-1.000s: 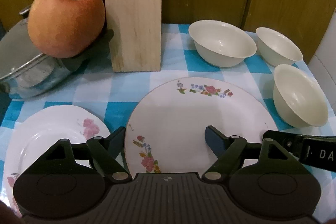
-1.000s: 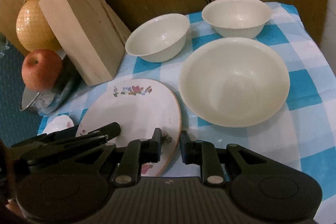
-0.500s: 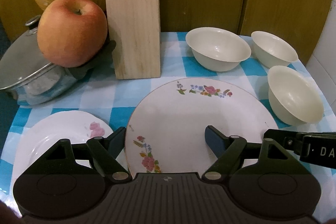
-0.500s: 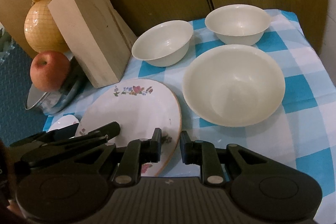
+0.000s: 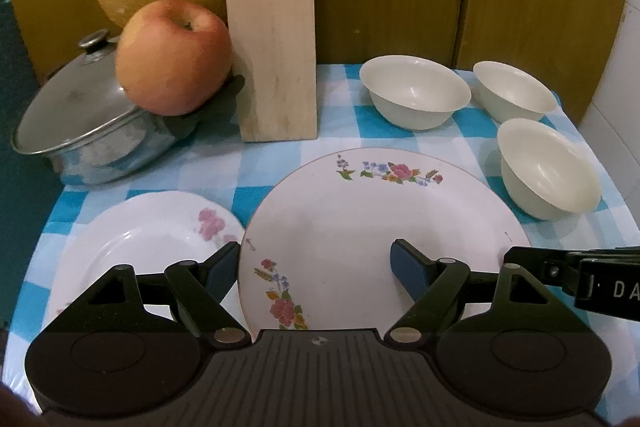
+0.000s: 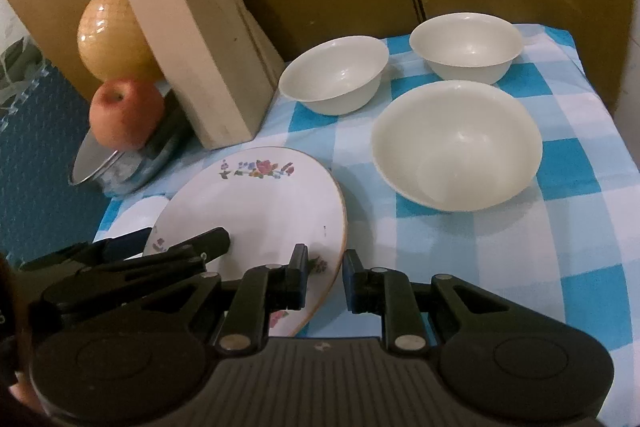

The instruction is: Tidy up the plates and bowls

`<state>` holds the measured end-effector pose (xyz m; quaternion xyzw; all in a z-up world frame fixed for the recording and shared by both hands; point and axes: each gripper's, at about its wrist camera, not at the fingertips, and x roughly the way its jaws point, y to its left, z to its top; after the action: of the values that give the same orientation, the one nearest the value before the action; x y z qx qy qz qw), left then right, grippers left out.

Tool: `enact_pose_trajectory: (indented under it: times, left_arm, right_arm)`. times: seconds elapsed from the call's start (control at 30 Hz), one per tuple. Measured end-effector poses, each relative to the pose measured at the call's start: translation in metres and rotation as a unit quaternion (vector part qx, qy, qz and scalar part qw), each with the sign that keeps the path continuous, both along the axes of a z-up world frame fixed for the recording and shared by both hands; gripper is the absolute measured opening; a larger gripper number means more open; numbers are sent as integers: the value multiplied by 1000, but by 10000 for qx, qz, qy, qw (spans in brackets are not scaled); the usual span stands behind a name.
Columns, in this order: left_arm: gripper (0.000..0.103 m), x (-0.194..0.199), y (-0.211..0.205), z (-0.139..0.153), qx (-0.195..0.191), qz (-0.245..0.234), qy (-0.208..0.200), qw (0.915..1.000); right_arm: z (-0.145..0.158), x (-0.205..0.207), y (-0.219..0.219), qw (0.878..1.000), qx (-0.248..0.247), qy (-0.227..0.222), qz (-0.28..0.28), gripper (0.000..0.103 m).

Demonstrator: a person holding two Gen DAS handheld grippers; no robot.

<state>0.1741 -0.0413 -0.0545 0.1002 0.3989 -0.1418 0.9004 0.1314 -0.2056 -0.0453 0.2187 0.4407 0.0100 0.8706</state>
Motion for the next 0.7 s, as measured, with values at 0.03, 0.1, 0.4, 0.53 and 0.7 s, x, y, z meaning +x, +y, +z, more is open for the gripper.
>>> enact_pose_trajectory:
  times: [0.03, 0.1, 0.4, 0.53, 0.7]
  left_arm:
    - [85, -4, 0, 1, 22, 9, -19, 10000]
    - [85, -12, 2, 3, 50, 35, -53, 10000]
    - [85, -51, 11, 13, 49, 150, -50, 9999]
    - [85, -68, 16, 17, 40, 230, -52, 9997]
    - [85, -89, 19, 19, 156, 210, -84, 9996]
  right_arm:
    - [1, -3, 1, 10000, 3, 4, 23, 15]
    - [2, -8, 3, 10000, -7, -3, 77, 15]
    - [13, -42, 14, 9996, -22, -23, 279, 15]
    - [19, -59, 23, 9991, -92, -87, 398, 15]
    - [20, -78, 28, 9987, -78, -10, 510, 15]
